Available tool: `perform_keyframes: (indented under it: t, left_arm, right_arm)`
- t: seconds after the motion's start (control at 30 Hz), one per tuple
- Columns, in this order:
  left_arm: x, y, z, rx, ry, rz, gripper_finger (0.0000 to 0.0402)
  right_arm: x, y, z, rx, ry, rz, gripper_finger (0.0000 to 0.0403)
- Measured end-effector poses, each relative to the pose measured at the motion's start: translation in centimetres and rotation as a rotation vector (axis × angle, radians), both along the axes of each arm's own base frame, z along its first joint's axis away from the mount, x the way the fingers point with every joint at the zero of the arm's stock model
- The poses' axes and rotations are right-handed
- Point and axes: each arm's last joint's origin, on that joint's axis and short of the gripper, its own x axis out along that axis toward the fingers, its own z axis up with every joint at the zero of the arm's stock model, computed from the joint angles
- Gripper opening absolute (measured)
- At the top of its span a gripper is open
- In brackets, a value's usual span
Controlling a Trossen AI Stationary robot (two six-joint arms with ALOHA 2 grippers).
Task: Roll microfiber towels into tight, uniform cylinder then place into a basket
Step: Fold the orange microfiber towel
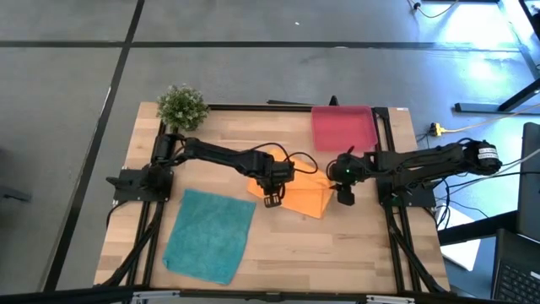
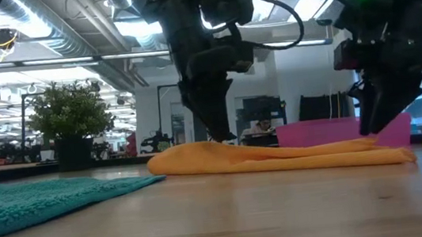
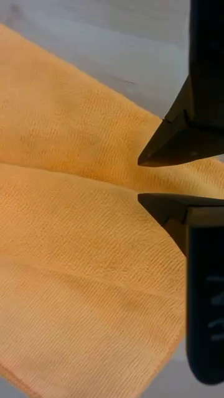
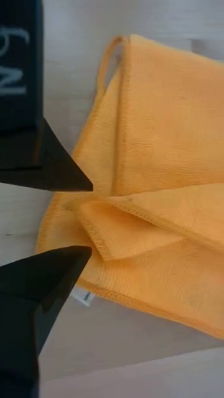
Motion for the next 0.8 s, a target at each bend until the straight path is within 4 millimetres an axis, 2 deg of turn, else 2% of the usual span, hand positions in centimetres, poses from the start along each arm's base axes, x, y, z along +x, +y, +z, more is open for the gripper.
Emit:
perform_keyframes:
  t: [0.23,0.57,0.8]
  left_arm:
    - [0.0,0.0,0.0,-0.011,0.0,0.03,0.0072]
    - [0.0,0.0,0.0,-0.011,-0.001,0.034,0.0073]
    - [0.0,0.0,0.0,-0.012,-0.002,0.037,0.0073]
  right_arm:
    - [-0.6,0.0,-1.0,0.005,0.014,-0.03,0.0154]
    - [-0.4,-0.1,-0.9,-0.014,-0.004,-0.043,0.0154]
    - [-0.1,-0.1,-1.9,-0.008,0.057,-0.044,0.0154]
